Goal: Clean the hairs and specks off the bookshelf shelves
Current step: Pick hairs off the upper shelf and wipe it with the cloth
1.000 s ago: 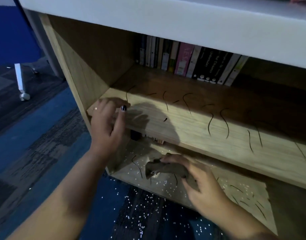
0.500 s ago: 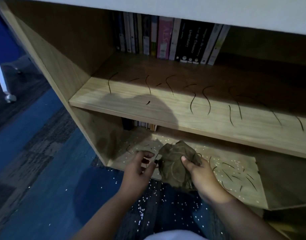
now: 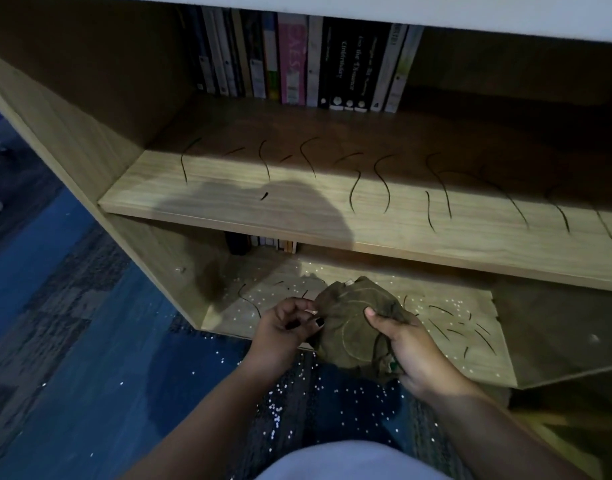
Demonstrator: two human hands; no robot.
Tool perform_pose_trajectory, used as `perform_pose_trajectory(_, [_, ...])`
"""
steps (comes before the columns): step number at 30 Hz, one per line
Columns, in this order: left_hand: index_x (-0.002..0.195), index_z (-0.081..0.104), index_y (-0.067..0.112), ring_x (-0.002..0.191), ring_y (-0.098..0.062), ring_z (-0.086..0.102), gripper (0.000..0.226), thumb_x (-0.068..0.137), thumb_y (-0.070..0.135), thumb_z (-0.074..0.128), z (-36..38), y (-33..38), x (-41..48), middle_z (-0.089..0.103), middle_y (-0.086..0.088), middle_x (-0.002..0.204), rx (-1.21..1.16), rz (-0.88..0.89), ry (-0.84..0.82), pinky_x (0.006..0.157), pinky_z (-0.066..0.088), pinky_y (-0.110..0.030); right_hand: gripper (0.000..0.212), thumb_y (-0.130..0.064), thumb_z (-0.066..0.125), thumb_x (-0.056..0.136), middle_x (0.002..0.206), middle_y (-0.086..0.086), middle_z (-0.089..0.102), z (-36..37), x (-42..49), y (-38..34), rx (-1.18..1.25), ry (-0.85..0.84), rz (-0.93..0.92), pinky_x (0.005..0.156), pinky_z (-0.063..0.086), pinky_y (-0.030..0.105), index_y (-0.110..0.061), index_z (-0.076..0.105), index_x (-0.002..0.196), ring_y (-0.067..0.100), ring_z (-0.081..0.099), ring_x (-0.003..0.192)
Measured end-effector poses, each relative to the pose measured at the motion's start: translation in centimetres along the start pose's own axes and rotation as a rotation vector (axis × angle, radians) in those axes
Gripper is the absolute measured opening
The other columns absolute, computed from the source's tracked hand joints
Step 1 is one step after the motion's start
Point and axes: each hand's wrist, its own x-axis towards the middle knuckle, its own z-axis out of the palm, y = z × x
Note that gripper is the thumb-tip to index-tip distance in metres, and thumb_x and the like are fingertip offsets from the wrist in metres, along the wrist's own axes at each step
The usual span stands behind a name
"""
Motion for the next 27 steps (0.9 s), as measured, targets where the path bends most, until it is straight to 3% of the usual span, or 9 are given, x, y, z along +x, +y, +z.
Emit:
perform_pose_trajectory(3, [0.101,0.062,0.001,0.073,-0.010,0.065,0.025,0.088,-0.018,0.054,0.2,-0.6,-0.1,0.068,0.002,0.072,0.038,-0.012,-0.003,0.065,0.054,-0.024,0.017,-0.016,0.061,0.091,0.098,0.006,0.074,-0.5,0.2,0.4,-0.031,0.015,-0.023,0.067,0.057,0.023,-0.012,0.067,0.106,0.016,0.072,0.087])
perform_pose_trajectory(7, [0.131,0.052,0.025,0.109,-0.004,0.054,0.062,0.083,-0.010,0.068,-0.8,-1.3,-0.2,0.057,0.015,0.123,0.327,-0.032,-0.050,0.087,0.055,-0.029,0.018,-0.015,0.059,0.093,0.105,0.005,0.073,-1.0,0.4,0.3,-0.117,0.066,-0.119,0.095,0.052,0.041,-0.014,0.067,0.109,0.021,0.069,0.100])
perform_pose_trajectory(10, [0.145,0.035,0.032,0.115,-0.003,0.043,0.086,0.077,0.000,0.078,-1.6,-1.5,-0.2,0.041,0.018,0.129,0.484,-0.089,-0.095,0.098,0.051,-0.038,0.016,-0.018,0.059,0.093,0.106,0.004,0.073,-1.6,0.2,0.0,-0.172,0.070,-0.138,0.098,0.049,0.044,-0.017,0.068,0.107,0.022,0.068,0.102])
perform_pose_trajectory(12, [0.143,0.041,0.031,0.120,-0.008,0.043,0.076,0.080,0.009,0.078,-1.7,-1.7,-0.1,0.043,0.015,0.132,0.515,-0.108,-0.096,0.099,0.049,-0.037,0.015,-0.017,0.058,0.094,0.106,0.005,0.073,-1.9,0.1,-0.2,-0.174,0.083,-0.140,0.096,0.051,0.043,-0.018,0.068,0.105,0.021,0.069,0.100])
perform_pose_trajectory(15, [0.108,0.065,0.022,0.103,-0.016,0.063,0.028,0.090,0.001,0.065,-0.9,-0.9,0.2,0.069,0.002,0.108,0.411,-0.103,-0.070,0.086,0.050,-0.031,0.015,-0.015,0.059,0.093,0.104,0.008,0.073,-2.3,-0.1,-0.5,-0.151,0.104,-0.134,0.092,0.053,0.042,-0.016,0.068,0.106,0.023,0.070,0.097])
perform_pose_trajectory(18, [0.117,0.060,0.029,0.109,-0.010,0.057,0.048,0.087,-0.009,0.061,-0.5,-0.3,0.5,0.061,0.005,0.120,0.518,-0.047,-0.114,0.080,0.053,-0.027,0.021,-0.016,0.060,0.092,0.102,0.009,0.074,-2.6,-0.3,-0.8,-0.083,0.118,-0.113,0.091,0.054,0.044,-0.011,0.067,0.111,0.027,0.070,0.097])
perform_pose_trajectory(22, [0.136,0.045,0.034,0.120,-0.011,0.057,0.074,0.073,0.027,0.082,0.9,1.0,-0.3,0.057,0.010,0.133,0.289,-0.122,-0.370,0.096,0.052,-0.031,0.022,-0.021,0.060,0.092,0.102,0.009,0.074,-2.7,-1.4,-1.4,-0.030,0.052,-0.108,0.086,0.056,0.039,-0.013,0.065,0.112,0.025,0.071,0.095])
perform_pose_trajectory(24, [0.136,0.047,0.028,0.118,-0.009,0.060,0.067,0.078,0.032,0.080,2.6,2.0,-0.8,0.064,0.008,0.127,0.221,-0.077,-0.426,0.097,0.051,-0.029,0.023,-0.021,0.057,0.093,0.104,0.010,0.073,-2.6,-2.1,-1.8,-0.031,-0.014,-0.124,0.087,0.056,0.042,-0.012,0.065,0.112,0.028,0.070,0.096])
perform_pose_trajectory(27, [0.120,0.062,0.015,0.106,-0.017,0.068,0.028,0.093,0.011,0.064,5.2,3.4,-1.2,0.072,-0.002,0.113,0.121,-0.002,-0.368,0.089,0.055,-0.029,0.023,-0.021,0.057,0.092,0.102,0.012,0.073,-2.9,-3.1,-2.6,-0.060,-0.062,-0.143,0.079,0.059,0.036,-0.010,0.065,0.111,0.029,0.071,0.093])
